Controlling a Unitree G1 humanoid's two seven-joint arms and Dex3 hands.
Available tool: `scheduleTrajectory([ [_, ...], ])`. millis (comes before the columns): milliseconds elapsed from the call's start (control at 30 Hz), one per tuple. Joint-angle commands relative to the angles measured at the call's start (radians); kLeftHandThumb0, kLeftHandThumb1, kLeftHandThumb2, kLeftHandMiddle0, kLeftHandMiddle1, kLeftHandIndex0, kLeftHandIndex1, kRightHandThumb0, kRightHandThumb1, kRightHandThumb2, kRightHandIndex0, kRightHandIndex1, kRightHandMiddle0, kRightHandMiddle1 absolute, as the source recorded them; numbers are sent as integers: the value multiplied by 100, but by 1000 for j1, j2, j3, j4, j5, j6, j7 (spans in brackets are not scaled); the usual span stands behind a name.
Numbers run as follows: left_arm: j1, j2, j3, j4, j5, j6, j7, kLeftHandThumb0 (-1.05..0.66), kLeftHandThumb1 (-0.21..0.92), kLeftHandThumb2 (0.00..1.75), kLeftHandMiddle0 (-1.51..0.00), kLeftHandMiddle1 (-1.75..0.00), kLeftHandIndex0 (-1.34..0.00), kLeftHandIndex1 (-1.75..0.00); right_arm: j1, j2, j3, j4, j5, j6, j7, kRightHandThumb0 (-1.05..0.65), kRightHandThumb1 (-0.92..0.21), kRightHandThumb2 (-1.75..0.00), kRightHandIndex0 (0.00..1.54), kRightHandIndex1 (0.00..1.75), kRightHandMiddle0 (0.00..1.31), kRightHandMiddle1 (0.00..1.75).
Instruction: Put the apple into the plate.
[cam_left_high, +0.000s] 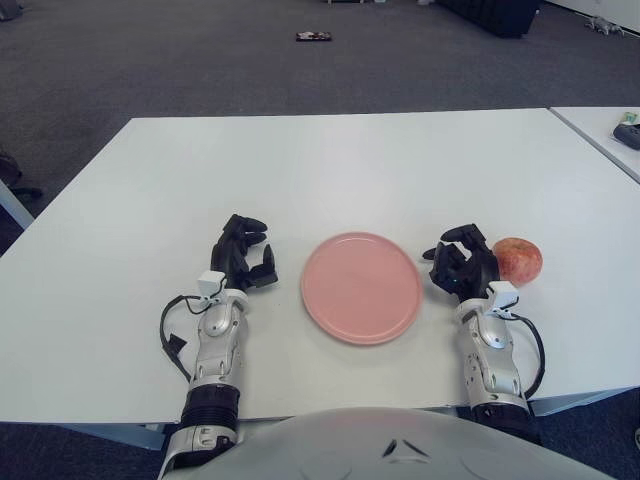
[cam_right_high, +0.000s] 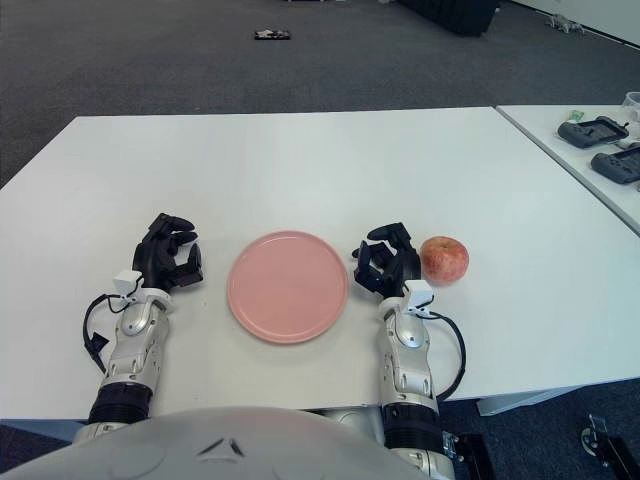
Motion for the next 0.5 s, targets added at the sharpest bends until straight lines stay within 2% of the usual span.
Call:
scheduleTrajectory([
  [0, 22, -5, -2, 24, -3, 40, 6, -1, 14, 154, -73, -175, -52, -175, 3, -3, 1, -10, 3, 7, 2, -1, -40, -112, 67, 140, 41, 175],
  [200, 24, -6, -4, 27, 3, 31, 8, -1, 6, 163, -80, -175, -58, -175, 8, -13, 0, -37, 0, 26, 3, -1, -40, -112, 67, 141, 41, 175],
  [333, 24, -7, -3, 30, 4, 26, 11, -1, 8, 161, -78, -175, -57, -175, 30, -35, 1, -150, -29, 37, -8, -1, -40, -112, 67, 141, 41, 175],
  [467, 23, -9, -2, 33, 2, 20, 11, -1, 11, 157, -75, -175, -54, -175, 44, -53, 6, -203, -86, -32, -19, -1, -38, -114, 68, 140, 43, 175],
])
